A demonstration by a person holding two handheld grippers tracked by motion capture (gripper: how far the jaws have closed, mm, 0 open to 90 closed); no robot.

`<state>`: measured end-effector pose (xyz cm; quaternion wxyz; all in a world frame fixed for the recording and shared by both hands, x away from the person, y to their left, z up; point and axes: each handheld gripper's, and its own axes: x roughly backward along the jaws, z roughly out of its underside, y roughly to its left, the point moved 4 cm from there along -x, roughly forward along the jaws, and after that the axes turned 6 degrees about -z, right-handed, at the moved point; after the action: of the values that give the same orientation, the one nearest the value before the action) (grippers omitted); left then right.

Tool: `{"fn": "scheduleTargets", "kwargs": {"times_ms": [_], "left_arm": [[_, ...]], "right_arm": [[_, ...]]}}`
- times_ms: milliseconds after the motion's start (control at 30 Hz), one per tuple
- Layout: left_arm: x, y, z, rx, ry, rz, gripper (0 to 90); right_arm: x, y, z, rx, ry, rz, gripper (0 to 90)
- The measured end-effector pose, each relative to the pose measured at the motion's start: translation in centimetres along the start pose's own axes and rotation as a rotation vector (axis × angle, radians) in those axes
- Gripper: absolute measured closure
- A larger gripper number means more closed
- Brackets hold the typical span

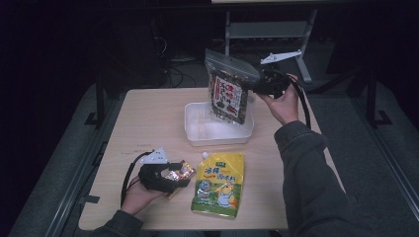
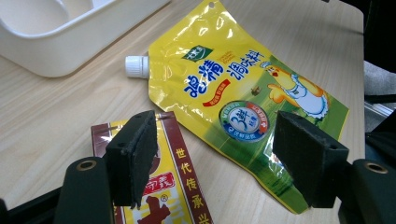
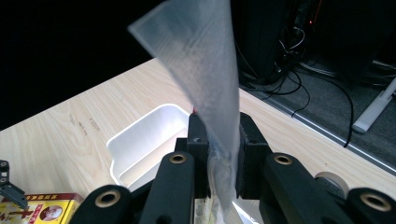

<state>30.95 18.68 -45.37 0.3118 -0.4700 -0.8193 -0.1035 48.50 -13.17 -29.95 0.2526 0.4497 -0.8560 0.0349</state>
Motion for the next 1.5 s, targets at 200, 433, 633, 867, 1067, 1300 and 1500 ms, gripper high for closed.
{"fn": "scheduleTargets", "kwargs": {"times_ms": [200,433,633,867,1067,1300,1500], "left_arm": [[0.2,0.1,0.1,0.005,-0.003,0.000,30.3],[0.1,0.1,0.3,0.006,0.001,0.002,30.3],[0.2,0.2,0.3,0.006,0.003,-0.001,30.3],[0.2,0.2,0.4,0.006,0.005,-0.005,30.3],[0.1,0.3,0.4,0.007,0.010,-0.008,29.6],[0.1,0.3,0.4,0.004,0.011,-0.011,29.1],[0.1,0.2,0.4,0.001,0.013,-0.013,28.3]], "right_arm": [[-1.4,-0.4,1.1,0.001,0.018,0.011,78.5],[-1.8,-0.6,2.1,-0.031,0.019,0.013,78.5],[-1.8,-0.1,2.3,-0.044,0.023,0.032,78.4],[-1.9,-0.5,3.2,-0.078,0.015,0.026,78.1],[-1.8,-0.8,3.5,-0.101,0.006,0.012,76.4],[-1.4,-1.2,3.8,-0.127,-0.005,-0.001,69.5],[-1.1,-1.3,4.0,-0.143,-0.003,-0.013,64.0]]}}
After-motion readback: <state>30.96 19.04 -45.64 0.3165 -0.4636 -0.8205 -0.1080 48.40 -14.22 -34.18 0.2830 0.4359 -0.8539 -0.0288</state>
